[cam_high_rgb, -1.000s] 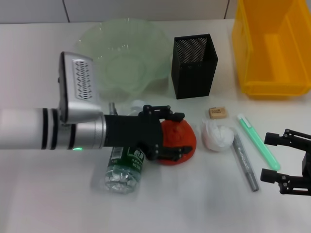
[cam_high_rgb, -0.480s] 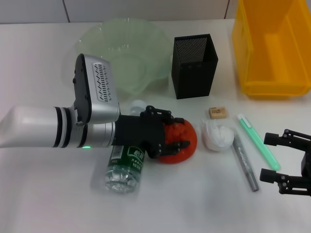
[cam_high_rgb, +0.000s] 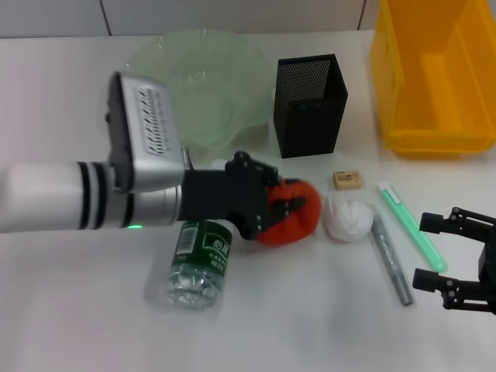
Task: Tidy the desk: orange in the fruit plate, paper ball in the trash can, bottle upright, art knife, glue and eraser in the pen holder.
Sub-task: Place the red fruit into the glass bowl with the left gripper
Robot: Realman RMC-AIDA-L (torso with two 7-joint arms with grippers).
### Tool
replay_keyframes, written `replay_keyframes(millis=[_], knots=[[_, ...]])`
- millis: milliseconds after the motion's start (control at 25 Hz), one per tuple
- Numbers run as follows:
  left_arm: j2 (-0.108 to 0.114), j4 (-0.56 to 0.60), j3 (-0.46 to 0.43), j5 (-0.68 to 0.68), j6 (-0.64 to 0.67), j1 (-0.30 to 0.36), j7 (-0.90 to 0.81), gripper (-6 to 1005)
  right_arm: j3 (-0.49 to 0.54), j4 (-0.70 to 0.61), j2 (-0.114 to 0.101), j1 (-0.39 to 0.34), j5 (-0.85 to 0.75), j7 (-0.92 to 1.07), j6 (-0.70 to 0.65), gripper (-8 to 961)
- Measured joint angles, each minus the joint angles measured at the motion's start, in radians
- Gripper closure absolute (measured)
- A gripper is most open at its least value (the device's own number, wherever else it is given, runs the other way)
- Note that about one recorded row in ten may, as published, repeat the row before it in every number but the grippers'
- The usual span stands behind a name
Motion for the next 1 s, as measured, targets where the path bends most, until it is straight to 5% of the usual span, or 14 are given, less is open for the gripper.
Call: replay_keyframes(millis=[160,240,360,520,680,720,880,1000], knots=[[0.002,0.045,-0.007,0.001,0.014,0.026,-0.004,811,0.000,0.001,0.000,0.000,0.000,0.000,0.000,125],[0.003,0.196,-0.098,-0.002,0.043,0.103,-0.010,822,0.000,0.001,0.000,0.000,0.000,0.000,0.000,125],[-0.002,0.203,-0.169,-0.020,0.031,0.100,-0.010,835,0.000,0.010,-0.001,0.003,0.000,0.000,0.002,125],[-0.002,0.014,-0.329,-0.129,-0.080,-0.028,0.009,852,-0.009,0.023,-0.002,0.009,0.000,-0.002,0.012,125],[-0.003,-0.098,-0.392,-0.166,-0.147,-0.098,0.014,869,-0.011,0.037,-0.002,0.012,0.000,-0.004,0.016,125],[-0.003,-0.206,-0.439,-0.182,-0.210,-0.161,0.031,873,-0.011,0.038,-0.002,0.013,0.000,-0.004,0.018,125],[-0.005,-0.268,-0.439,-0.179,-0.267,-0.201,0.037,914,-0.011,0.039,-0.002,0.013,0.000,-0.003,0.023,125],[-0.008,-0.283,-0.437,-0.178,-0.287,-0.212,0.039,840,-0.007,0.040,-0.002,0.014,0.000,0.004,0.026,125]])
